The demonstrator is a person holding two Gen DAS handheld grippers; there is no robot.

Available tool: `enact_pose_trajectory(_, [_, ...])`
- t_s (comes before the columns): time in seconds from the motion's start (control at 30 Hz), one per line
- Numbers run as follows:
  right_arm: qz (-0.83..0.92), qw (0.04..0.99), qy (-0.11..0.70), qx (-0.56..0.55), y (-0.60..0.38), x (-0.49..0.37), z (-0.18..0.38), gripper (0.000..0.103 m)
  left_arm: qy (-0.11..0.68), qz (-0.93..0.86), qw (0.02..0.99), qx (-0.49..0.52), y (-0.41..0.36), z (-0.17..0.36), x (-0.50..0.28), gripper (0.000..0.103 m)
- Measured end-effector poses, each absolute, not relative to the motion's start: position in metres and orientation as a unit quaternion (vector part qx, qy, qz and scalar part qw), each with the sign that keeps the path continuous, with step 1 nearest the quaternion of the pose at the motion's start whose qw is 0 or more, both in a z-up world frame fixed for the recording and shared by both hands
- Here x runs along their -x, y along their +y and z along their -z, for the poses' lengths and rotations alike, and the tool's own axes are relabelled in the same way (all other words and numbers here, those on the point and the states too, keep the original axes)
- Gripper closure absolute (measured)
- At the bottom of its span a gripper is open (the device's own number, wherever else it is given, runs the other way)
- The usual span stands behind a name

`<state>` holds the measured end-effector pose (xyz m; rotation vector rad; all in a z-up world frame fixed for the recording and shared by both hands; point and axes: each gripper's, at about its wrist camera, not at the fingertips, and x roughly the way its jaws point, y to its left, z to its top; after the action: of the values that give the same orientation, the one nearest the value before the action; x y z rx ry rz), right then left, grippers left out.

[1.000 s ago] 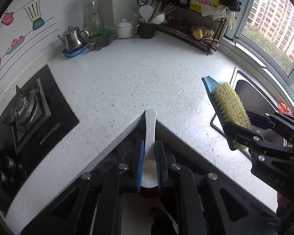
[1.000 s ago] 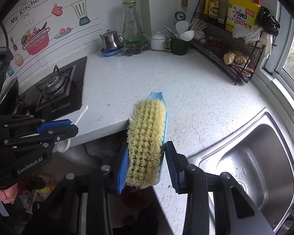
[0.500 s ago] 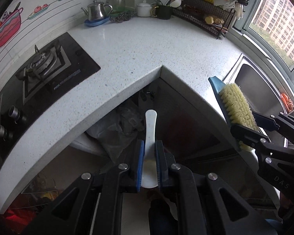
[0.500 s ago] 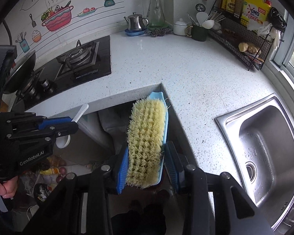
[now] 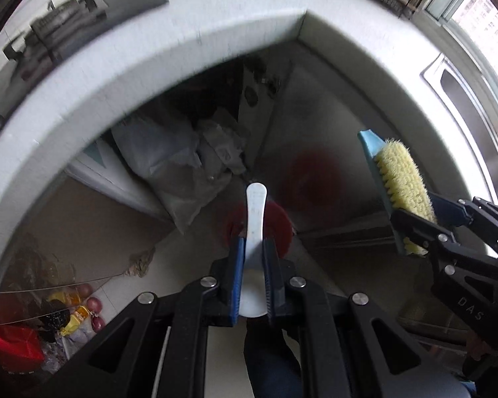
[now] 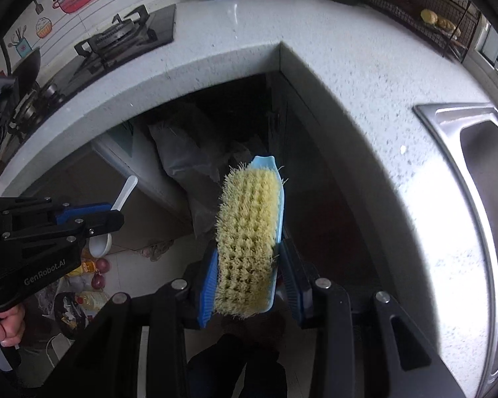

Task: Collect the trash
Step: 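Lower both grippers with the spoon and brush over the red bin, then open the left gripper to drop the spoon, then the right to drop the brush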

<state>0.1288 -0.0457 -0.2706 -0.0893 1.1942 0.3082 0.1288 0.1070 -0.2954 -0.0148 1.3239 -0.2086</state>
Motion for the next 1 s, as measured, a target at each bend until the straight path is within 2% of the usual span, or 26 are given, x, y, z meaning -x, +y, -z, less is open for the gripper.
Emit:
enact_pose_trajectory(0.33, [-0.12, 0.807, 0.577, 0.019, -0.048, -0.126, 0.367, 0.069, 0.657, 0.119, 0.745, 0.012, 0.099, 0.429, -0.141, 0.093])
enact_pose_trajectory(0.63, [-0.095, 0.796, 0.598, 0.009, -0.058, -0.129, 0.412, 0.07, 0.671, 0.145, 0.727, -0.009, 0.08, 0.485, -0.144, 0.091])
enact_pose_trajectory(0.7, [-0.091, 0.794, 0.602, 0.013, -0.063, -0.126, 0.418, 0.071, 0.672, 0.141, 0.727, -0.008, 0.076, 0.489, -0.143, 0.072])
enact_pose_trajectory(0.77, [-0.081, 0.79, 0.607, 0.013, -0.067, -0.127, 0.421, 0.074, 0.67, 0.144, 0.728, -0.007, 0.074, 0.491, -0.144, 0.063])
enact_pose_trajectory(0.8, [-0.075, 0.789, 0.61, 0.012, -0.069, -0.128, 0.422, 0.074, 0.669, 0.146, 0.729, -0.009, 0.073, 0.491, -0.145, 0.052])
enact_pose_trajectory(0.9, [-0.067, 0.79, 0.609, 0.01, -0.071, -0.126, 0.422, 0.074, 0.664, 0.147, 0.733, -0.02, 0.072, 0.488, -0.147, 0.029])
enact_pose_trajectory(1.0, [-0.077, 0.789, 0.61, -0.006, -0.073, -0.124, 0.422, 0.074, 0.656, 0.146, 0.741, -0.021, 0.075, 0.482, -0.149, 0.02])
